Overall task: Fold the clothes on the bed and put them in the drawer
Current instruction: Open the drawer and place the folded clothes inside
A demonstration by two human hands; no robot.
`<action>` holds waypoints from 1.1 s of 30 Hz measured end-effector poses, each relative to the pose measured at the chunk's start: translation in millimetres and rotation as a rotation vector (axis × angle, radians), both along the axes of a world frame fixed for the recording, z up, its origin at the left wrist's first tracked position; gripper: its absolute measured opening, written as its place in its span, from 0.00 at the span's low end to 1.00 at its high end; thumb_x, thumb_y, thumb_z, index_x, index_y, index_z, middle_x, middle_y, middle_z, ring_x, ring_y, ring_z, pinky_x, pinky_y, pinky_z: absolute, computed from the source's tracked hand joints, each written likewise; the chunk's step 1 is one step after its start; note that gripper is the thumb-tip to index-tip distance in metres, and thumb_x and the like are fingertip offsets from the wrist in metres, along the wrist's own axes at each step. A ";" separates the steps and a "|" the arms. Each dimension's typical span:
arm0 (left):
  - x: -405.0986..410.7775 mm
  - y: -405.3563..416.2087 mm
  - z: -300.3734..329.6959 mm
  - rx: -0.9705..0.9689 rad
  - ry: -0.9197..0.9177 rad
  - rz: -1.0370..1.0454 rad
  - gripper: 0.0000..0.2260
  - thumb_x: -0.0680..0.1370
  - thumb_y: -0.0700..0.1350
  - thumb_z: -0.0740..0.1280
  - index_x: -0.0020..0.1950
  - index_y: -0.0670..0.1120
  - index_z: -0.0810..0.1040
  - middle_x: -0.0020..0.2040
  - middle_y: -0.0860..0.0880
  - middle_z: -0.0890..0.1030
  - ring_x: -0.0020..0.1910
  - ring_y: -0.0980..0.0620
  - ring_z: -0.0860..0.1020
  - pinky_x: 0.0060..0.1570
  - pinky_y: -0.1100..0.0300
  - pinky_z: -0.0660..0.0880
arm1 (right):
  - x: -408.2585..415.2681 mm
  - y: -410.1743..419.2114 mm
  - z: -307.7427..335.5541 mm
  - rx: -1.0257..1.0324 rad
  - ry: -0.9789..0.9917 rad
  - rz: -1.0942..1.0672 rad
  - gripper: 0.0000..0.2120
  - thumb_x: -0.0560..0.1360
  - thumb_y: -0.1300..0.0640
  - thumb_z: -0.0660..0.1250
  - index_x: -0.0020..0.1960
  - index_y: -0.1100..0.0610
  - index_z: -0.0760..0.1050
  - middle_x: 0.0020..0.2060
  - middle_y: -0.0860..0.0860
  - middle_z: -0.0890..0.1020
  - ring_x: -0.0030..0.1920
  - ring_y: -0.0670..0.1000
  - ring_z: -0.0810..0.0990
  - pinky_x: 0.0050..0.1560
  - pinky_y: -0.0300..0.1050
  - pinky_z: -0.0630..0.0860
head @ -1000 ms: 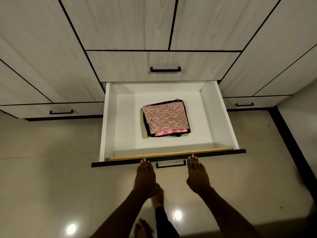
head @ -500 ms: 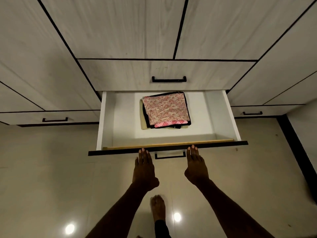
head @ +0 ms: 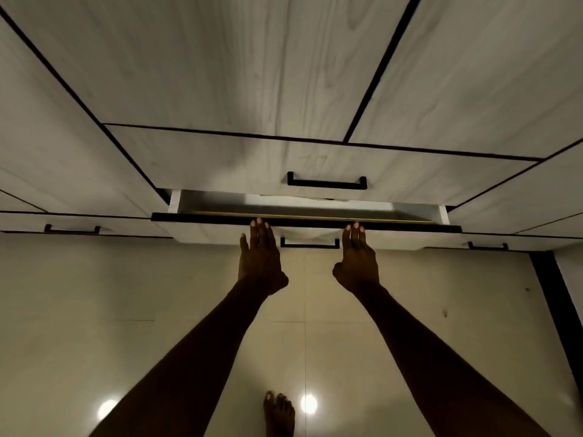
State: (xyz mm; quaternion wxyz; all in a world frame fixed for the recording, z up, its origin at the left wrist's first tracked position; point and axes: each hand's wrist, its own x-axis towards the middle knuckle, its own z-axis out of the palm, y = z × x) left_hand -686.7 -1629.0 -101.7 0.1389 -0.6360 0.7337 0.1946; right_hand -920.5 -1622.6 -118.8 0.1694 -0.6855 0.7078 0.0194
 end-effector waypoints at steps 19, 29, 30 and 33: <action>-57.5 -82.3 -15.9 -0.090 -0.115 0.304 0.36 0.84 0.53 0.56 0.79 0.30 0.46 0.77 0.24 0.50 0.78 0.24 0.48 0.75 0.27 0.49 | 60.5 -78.8 -20.0 -0.033 -0.102 -0.385 0.49 0.76 0.60 0.72 0.83 0.62 0.41 0.82 0.61 0.40 0.83 0.62 0.44 0.76 0.55 0.65; -45.8 -77.7 -16.9 -0.003 0.225 0.324 0.52 0.76 0.54 0.71 0.80 0.33 0.36 0.77 0.26 0.34 0.78 0.26 0.37 0.78 0.35 0.49 | 81.4 -96.2 -0.8 0.019 -0.305 -0.527 0.48 0.78 0.63 0.69 0.82 0.67 0.36 0.80 0.64 0.34 0.82 0.64 0.44 0.78 0.54 0.61; -44.7 -77.0 -11.8 -0.006 0.228 0.323 0.51 0.77 0.53 0.71 0.80 0.34 0.36 0.78 0.26 0.35 0.78 0.27 0.37 0.78 0.34 0.49 | 80.8 -93.0 2.8 0.016 -0.285 -0.517 0.47 0.78 0.62 0.69 0.82 0.67 0.38 0.81 0.64 0.36 0.82 0.64 0.45 0.78 0.54 0.60; -36.3 -70.0 5.1 0.013 0.172 0.288 0.47 0.79 0.54 0.69 0.81 0.37 0.39 0.81 0.31 0.41 0.81 0.32 0.41 0.76 0.30 0.48 | 73.2 -82.3 19.4 0.054 -0.272 -0.498 0.44 0.78 0.61 0.69 0.83 0.64 0.44 0.82 0.63 0.47 0.82 0.63 0.51 0.78 0.54 0.59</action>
